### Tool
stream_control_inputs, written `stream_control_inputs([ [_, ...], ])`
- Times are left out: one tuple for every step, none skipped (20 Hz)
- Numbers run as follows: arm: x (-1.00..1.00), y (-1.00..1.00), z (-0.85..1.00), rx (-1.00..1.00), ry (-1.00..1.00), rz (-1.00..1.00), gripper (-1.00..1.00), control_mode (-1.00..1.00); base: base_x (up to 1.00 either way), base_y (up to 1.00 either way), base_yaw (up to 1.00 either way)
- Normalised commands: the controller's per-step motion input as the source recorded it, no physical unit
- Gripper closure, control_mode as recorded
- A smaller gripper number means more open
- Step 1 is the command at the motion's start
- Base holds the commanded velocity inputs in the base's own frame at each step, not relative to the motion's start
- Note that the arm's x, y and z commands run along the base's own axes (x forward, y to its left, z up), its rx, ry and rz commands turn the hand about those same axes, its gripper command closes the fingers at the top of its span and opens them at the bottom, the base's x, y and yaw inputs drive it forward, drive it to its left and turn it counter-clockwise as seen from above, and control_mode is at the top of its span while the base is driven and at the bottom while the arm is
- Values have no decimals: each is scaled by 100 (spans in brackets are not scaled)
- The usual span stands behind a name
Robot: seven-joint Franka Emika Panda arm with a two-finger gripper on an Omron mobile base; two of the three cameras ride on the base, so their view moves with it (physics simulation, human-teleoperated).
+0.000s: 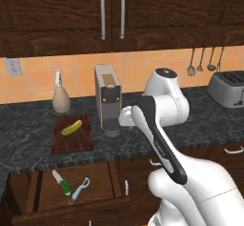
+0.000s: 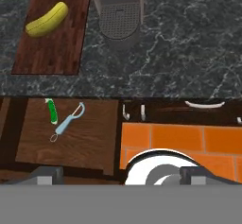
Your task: Place the appropriate cutting tool for cutting the cucumber skin on the cutting board.
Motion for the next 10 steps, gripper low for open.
stream_control_inputs([
  [0, 96, -100, 17, 4, -6, -100, -100, 0, 0, 0],
  [-14, 100, -100, 17, 1, -7, -100, -100, 0, 0, 0],
  [-19, 100, -100, 20, 0, -6, -100, -100, 0, 0, 0],
  [-16, 100, -100, 22, 0, -7, -100, -100, 0, 0, 0],
  [-6, 93, -94, 21, 0, -7, -100, -100, 0, 0, 0],
  [0, 91, -84, 17, 0, -5, -100, -100, 0, 0, 0],
  [0, 91, -82, 16, 0, -6, -100, -100, 0, 0, 0],
  [0, 84, -72, 9, 0, -4, -100, -100, 0, 0, 0],
  [0, 68, -51, 0, 0, -1, -100, -100, 0, 0, 0],
  [0, 64, -41, 0, 2, 0, -100, -100, 0, 0, 0],
])
